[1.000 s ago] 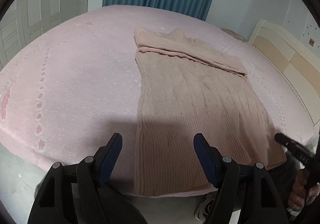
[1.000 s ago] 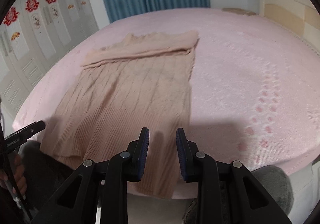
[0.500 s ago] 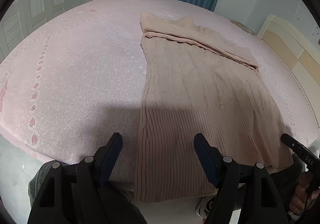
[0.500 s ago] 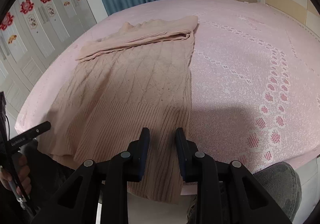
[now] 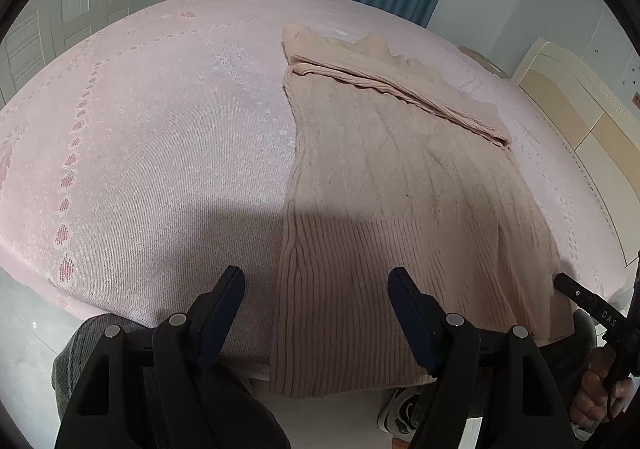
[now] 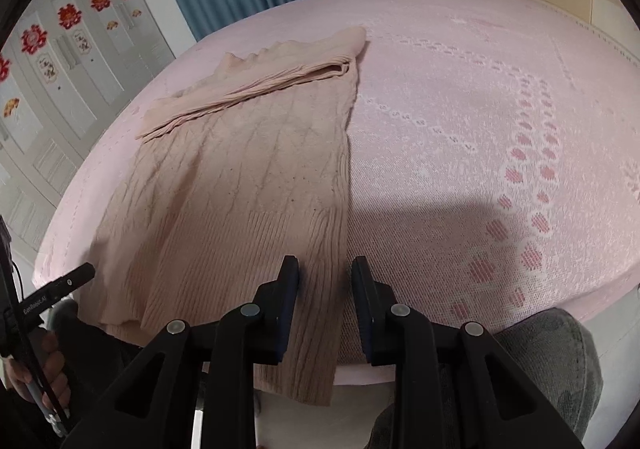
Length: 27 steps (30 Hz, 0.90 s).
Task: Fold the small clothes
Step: 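Grasp the sweater hem with the left tool while the right tool grasps beside it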
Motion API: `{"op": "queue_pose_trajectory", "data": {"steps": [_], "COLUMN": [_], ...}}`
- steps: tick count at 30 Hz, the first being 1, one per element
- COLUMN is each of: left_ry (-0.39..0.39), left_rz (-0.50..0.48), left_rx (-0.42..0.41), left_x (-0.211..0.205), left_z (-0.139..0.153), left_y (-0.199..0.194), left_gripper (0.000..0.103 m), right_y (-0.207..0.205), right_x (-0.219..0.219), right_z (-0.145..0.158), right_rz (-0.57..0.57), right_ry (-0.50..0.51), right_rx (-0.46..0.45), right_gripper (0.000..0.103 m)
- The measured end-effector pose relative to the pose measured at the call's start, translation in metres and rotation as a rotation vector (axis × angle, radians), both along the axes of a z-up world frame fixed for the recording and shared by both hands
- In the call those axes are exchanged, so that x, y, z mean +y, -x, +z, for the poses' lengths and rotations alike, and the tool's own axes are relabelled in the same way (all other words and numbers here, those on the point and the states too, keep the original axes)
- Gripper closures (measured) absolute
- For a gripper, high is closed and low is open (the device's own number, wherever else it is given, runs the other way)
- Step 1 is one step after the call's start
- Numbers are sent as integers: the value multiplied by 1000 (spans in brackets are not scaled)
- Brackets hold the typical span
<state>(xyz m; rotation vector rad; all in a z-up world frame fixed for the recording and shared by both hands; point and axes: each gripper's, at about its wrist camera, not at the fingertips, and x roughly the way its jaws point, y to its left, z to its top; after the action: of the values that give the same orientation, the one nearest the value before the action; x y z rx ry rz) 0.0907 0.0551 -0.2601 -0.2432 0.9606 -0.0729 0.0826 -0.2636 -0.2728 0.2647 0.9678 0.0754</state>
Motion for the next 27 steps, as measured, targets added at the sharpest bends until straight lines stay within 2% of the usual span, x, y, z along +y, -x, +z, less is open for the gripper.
{"op": "queue_pose_trajectory", "data": {"steps": [7, 14, 17, 20, 21, 22, 23, 25, 27], "left_ry": [36, 32, -17, -84, -88, -81, -74, -77, -46], "left_rz": [5, 3, 4, 3, -6, -23, -39, -31, -17], "left_rx": [3, 6, 6, -6, -12, -20, -30, -68, -77], "left_x": [4, 2, -3, -12, -13, -14, -14, -7, 2], "left_z": [0, 0, 0, 0, 1, 2, 3, 10, 13], "left_y": [1, 4, 4, 4, 5, 5, 5, 8, 9], "left_gripper": [32, 54, 57, 76, 88, 93, 93, 94, 94], "right_y": [-1, 0, 1, 2, 3, 4, 5, 6, 8], "right_x": [4, 10, 17, 28, 33, 37, 39, 36, 27], "right_z": [-2, -3, -4, -4, -4, -4, -4, 0, 4], "right_rz": [16, 47, 75, 88, 102, 118, 131, 124, 90], "right_ry": [13, 33, 58, 123, 153, 162, 161, 160, 133], "right_rx": [9, 17, 21, 10, -3, -11, -17, -41, -58], "right_gripper": [75, 74, 68, 65, 74, 82, 95, 96, 97]}}
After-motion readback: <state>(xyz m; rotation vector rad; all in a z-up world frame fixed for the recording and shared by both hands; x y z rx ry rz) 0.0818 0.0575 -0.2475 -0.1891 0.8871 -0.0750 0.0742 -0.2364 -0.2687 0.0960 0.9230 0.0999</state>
